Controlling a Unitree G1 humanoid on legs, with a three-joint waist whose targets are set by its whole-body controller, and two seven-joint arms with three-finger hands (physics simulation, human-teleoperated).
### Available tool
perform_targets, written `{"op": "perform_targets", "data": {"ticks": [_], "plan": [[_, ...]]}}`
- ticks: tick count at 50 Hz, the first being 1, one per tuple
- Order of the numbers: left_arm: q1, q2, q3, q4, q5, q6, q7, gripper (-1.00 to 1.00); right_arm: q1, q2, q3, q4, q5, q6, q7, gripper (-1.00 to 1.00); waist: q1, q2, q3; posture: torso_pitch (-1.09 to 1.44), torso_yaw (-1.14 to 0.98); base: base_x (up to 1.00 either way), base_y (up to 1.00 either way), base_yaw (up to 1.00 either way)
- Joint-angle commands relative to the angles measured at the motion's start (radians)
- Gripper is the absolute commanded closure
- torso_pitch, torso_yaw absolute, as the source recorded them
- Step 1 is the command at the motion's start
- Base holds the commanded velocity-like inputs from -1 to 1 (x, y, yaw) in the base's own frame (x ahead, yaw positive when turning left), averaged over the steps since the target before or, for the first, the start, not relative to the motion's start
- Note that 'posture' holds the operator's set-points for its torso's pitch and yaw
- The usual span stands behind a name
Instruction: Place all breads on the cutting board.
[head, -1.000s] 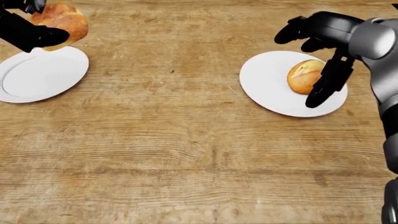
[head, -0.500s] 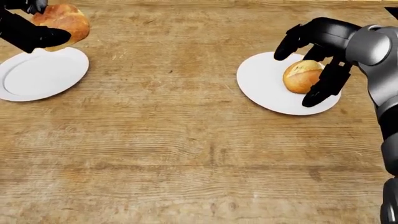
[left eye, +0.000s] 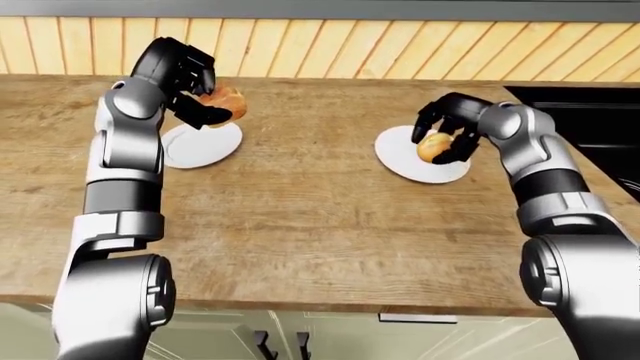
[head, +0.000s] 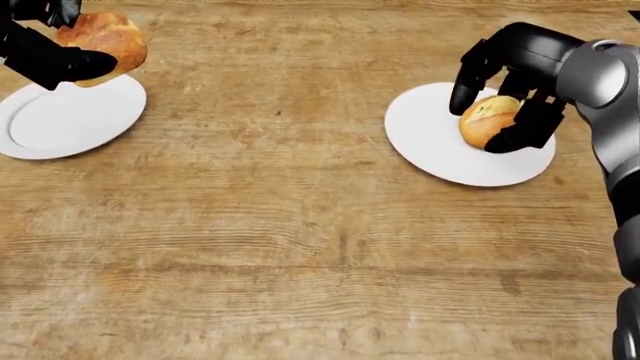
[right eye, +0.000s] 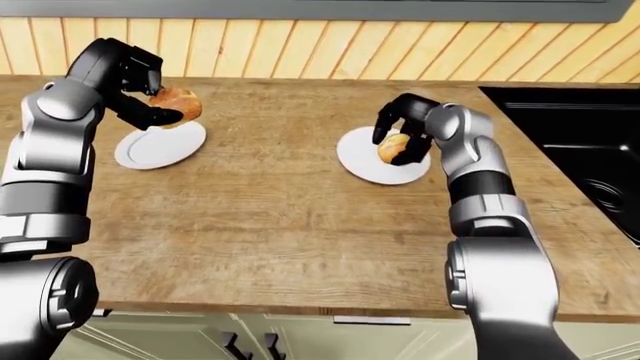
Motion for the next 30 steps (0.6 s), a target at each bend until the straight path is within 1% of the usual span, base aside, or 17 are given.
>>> {"op": "perform_targets", "data": {"ticks": [1, 2, 3, 4, 8, 9, 18, 21, 24, 29, 30], "plan": [[-0.041, 0.016, 0.012, -0.042, -0.003, -0.025, 0.015, 1.0, -0.02, -0.011, -0.004, -0.013, -0.003, -0.003, 0.003, 0.6, -0.001, 0.003, -0.029, 0.0, 0.0, 0.0, 0.0, 0.0], [-0.041, 0.016, 0.011, -0.044, -0.003, -0.023, 0.014, 1.0, -0.021, -0.011, -0.004, -0.012, -0.002, -0.004, 0.002, 0.63, -0.001, 0.003, -0.029, 0.0, 0.0, 0.0, 0.0, 0.0], [-0.043, 0.016, 0.011, -0.044, -0.003, -0.023, 0.014, 1.0, -0.023, -0.012, -0.005, -0.016, -0.002, -0.004, 0.004, 0.73, -0.001, 0.003, -0.03, 0.0, 0.0, 0.0, 0.0, 0.0], [-0.043, 0.016, 0.011, -0.044, -0.003, -0.023, 0.014, 1.0, -0.023, -0.013, -0.006, -0.02, -0.001, -0.003, 0.007, 0.74, -0.001, 0.003, -0.03, 0.0, 0.0, 0.0, 0.0, 0.0], [-0.044, 0.013, 0.01, -0.059, -0.002, -0.011, 0.009, 1.0, -0.029, -0.023, -0.011, -0.06, -0.001, 0.002, 0.023, 0.97, 0.0, 0.003, -0.03, 0.0, 0.0, 0.0, 0.0, 0.0], [-0.044, 0.013, 0.009, -0.062, -0.001, -0.01, 0.008, 1.0, -0.034, -0.027, -0.014, -0.066, 0.0, 0.004, 0.028, 1.0, 0.0, 0.003, -0.029, 0.0, 0.0, 0.0, 0.0, 0.0], [-0.045, 0.012, 0.012, -0.102, -0.002, 0.017, -0.009, 1.0, -0.062, -0.062, -0.041, -0.154, 0.02, 0.033, 0.059, 1.0, -0.002, 0.007, -0.02, 0.0, 0.0, 0.0, 0.0, 0.0], [-0.034, 0.014, 0.016, -0.138, -0.005, 0.035, -0.02, 1.0, -0.047, -0.075, -0.055, -0.222, 0.036, 0.05, 0.088, 1.0, -0.004, 0.007, -0.016, 0.0, 0.0, 0.0, 0.0, 0.0], [-0.031, 0.014, 0.018, -0.165, -0.007, 0.051, -0.026, 1.0, -0.039, -0.082, -0.066, -0.258, 0.046, 0.072, 0.082, 1.0, -0.005, 0.005, -0.012, 0.0, 0.0, 0.0, 0.0, 0.0], [-0.029, 0.01, 0.016, -0.207, -0.006, 0.079, -0.034, 1.0, -0.009, -0.079, -0.079, -0.344, 0.079, 0.11, 0.118, 1.0, -0.005, 0.002, -0.008, 0.0, 0.0, 0.0, 0.0, 0.0], [-0.026, 0.009, 0.016, -0.213, -0.005, 0.082, -0.035, 1.0, -0.005, -0.078, -0.08, -0.357, 0.083, 0.12, 0.124, 1.0, -0.003, 0.008, -0.014, 0.0, 0.0, -0.2, 0.0, 0.0]]}}
